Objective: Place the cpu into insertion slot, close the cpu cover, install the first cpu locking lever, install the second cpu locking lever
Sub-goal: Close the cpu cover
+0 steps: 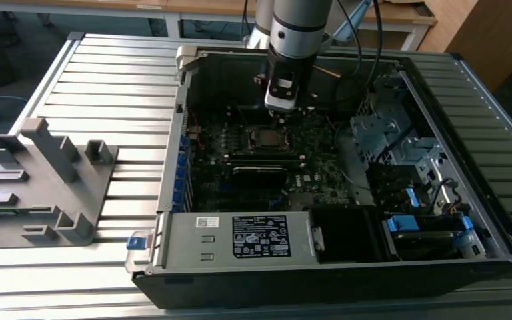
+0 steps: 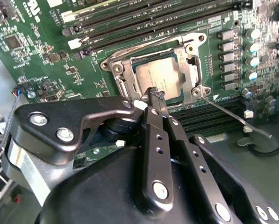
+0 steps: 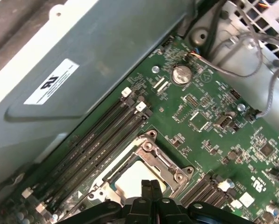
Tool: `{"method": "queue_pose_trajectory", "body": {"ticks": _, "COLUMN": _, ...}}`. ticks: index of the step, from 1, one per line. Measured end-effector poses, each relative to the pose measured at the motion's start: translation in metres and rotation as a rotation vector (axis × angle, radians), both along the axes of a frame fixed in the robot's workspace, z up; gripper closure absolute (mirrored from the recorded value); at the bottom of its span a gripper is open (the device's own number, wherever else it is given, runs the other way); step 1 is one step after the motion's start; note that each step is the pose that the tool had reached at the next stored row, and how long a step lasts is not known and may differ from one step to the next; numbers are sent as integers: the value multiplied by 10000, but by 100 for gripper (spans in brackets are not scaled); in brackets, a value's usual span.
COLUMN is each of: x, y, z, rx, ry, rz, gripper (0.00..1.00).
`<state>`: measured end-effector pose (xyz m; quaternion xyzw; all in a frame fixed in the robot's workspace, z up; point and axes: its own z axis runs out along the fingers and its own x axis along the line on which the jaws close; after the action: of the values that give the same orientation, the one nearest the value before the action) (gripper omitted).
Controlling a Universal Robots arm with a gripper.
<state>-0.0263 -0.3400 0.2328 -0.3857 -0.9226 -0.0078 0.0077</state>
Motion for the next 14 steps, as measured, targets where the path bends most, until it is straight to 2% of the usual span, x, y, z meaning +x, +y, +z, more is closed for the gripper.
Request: {"method": "queue_pose_trajectory", "body": {"ticks": 14, "x": 0, "y": 0, "z": -1, "rx": 1, "ry": -1, "rz": 109, "gripper": 89}}
